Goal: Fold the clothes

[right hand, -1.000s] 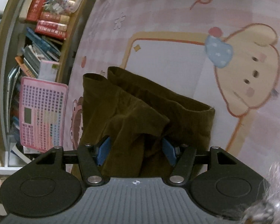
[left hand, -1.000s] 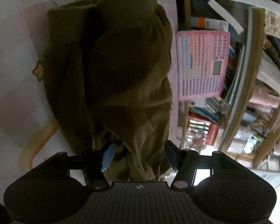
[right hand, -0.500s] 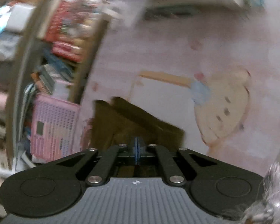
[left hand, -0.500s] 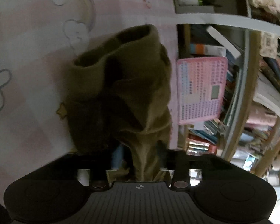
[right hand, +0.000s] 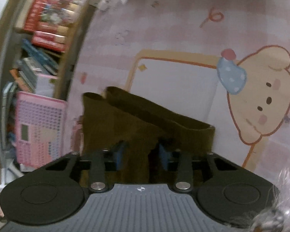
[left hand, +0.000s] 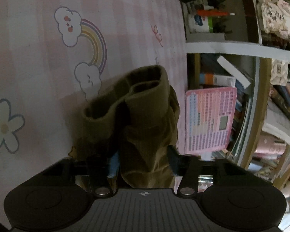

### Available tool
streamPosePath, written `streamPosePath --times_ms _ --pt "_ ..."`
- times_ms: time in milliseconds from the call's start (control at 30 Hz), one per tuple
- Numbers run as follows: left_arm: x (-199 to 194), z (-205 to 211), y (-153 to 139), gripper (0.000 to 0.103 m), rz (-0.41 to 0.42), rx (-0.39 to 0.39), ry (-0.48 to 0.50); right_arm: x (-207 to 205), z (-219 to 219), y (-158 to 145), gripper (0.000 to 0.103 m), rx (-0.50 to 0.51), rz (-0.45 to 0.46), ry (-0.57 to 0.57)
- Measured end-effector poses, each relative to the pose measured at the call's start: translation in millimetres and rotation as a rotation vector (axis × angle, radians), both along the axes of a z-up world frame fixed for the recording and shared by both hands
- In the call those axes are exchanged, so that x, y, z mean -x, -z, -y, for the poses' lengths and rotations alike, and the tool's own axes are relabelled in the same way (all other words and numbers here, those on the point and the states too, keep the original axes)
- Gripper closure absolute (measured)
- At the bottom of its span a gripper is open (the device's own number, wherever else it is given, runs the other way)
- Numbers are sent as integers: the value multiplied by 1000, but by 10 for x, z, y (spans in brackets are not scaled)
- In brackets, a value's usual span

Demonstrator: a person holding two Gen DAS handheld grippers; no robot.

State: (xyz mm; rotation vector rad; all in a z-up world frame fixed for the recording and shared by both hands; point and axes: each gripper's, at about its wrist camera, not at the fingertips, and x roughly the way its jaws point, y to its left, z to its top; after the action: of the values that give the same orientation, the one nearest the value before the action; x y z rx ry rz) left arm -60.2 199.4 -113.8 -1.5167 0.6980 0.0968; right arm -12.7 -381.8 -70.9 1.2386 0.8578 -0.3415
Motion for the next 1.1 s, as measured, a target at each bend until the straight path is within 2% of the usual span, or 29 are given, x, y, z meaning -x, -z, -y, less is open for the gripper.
streamPosePath --times_ms 33,67,133,200,333,400,433,500,533,567,633,700,733,800,867,967,1033,1067,1100 --pt "-34 4 -20 92 6 -7 1 -20 -1 0 97 7 -8 -7" --pt "-59 6 -80 97 15 -22 16 -41 0 -24 98 10 -2 -16" --pt "-163 17 -284 99 78 -74 53 -117 1 -136 99 19 34 -40" --pt "-315 28 -545 99 169 -102 80 -306 -6 -439 100 56 150 -84" --pt "-450 33 -1065 100 387 -99 99 -419 -36 -1228 100 99 477 -117" --pt "-356 1 -1115 100 408 -111 115 -217 -18 -1513 100 127 599 -101" --pt "-307 -16 -1134 100 416 -116 122 -91 2 -1599 100 148 630 -89" --pt "-124 -85 -870 100 306 -101 118 199 45 -1484 100 180 574 -63" --pt "-59 -109 -722 100 243 -90 117 337 61 -1328 100 191 508 -59" --pt "33 -128 -529 100 158 -86 118 439 69 -1088 100 185 406 -65" --pt "147 -134 -254 100 37 -111 132 580 71 -581 100 157 197 -79" --pt "208 -124 -123 100 -28 -122 131 671 56 -203 100 133 74 -81" --pt "169 -122 -164 100 -10 -123 135 694 55 -101 100 122 50 -75" --pt "89 -117 -248 100 29 -124 143 663 67 -95 100 113 75 -61" --pt "-80 -92 -494 100 121 -143 166 510 75 -291 100 136 142 -79" --pt "-215 -59 -905 100 272 -173 185 287 39 -856 100 187 348 -106" --pt "-217 -47 -1145 100 356 -206 195 369 45 -1156 100 172 501 -96" --pt "-144 -71 -1127 100 352 -220 197 433 50 -1285 100 163 574 -90" --pt "-71 -95 -1104 100 347 -232 200 517 64 -1353 100 162 609 -82"
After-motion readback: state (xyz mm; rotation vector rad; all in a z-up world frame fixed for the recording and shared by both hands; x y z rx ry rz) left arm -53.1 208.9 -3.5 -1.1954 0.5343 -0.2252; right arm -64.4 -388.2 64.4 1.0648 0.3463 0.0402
